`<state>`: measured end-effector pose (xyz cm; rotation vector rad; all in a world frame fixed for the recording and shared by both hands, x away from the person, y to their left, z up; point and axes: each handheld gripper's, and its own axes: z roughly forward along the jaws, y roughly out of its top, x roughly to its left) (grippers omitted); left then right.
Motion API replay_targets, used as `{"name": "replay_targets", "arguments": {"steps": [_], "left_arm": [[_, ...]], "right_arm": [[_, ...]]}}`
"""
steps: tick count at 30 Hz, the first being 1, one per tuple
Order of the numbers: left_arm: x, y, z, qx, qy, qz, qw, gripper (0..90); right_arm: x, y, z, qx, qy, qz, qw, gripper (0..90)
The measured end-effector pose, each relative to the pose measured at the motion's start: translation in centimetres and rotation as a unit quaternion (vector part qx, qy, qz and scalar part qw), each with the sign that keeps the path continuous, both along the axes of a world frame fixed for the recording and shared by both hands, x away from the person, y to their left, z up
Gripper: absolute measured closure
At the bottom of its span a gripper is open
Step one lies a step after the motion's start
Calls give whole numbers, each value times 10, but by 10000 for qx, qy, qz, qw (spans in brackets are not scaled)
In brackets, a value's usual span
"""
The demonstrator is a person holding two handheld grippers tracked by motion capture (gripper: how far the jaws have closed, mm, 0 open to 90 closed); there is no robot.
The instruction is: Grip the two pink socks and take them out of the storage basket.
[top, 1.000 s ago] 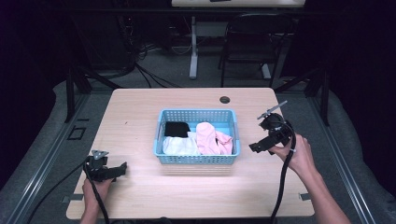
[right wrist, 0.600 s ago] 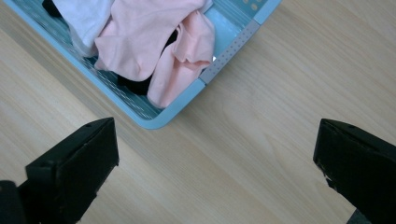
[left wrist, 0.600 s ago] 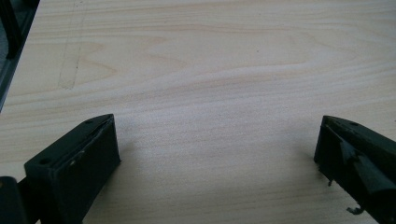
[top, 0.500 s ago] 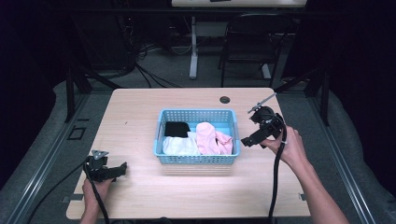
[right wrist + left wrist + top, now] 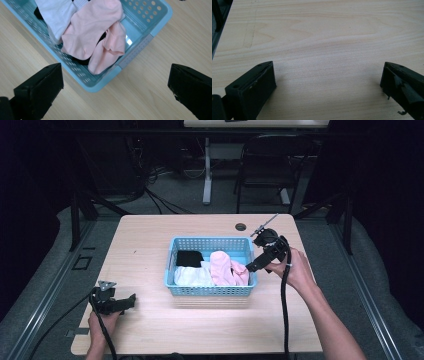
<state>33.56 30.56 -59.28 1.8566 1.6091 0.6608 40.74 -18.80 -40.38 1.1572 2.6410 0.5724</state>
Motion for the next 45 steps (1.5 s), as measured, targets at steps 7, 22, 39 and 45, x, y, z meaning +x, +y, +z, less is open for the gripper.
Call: {"name": "replay_targets", "arguments": {"steps": [7, 22, 39, 45], "left_arm": [[0, 0, 0, 0, 3, 0, 10000, 0], [0, 0, 0, -2, 2, -1, 10000, 0], [0, 0, 0, 9, 12, -16, 10000, 0], [1, 0, 0, 12, 29, -37, 10000, 0]], "right_arm": [[7, 17, -2, -13, 51, 141, 9999, 0], [23, 50, -20, -43, 303, 401, 9987, 0], [48, 97, -72, -262, 963, 551, 9935, 38], [55, 102, -88, -308, 1149, 418, 9920, 92]]}}
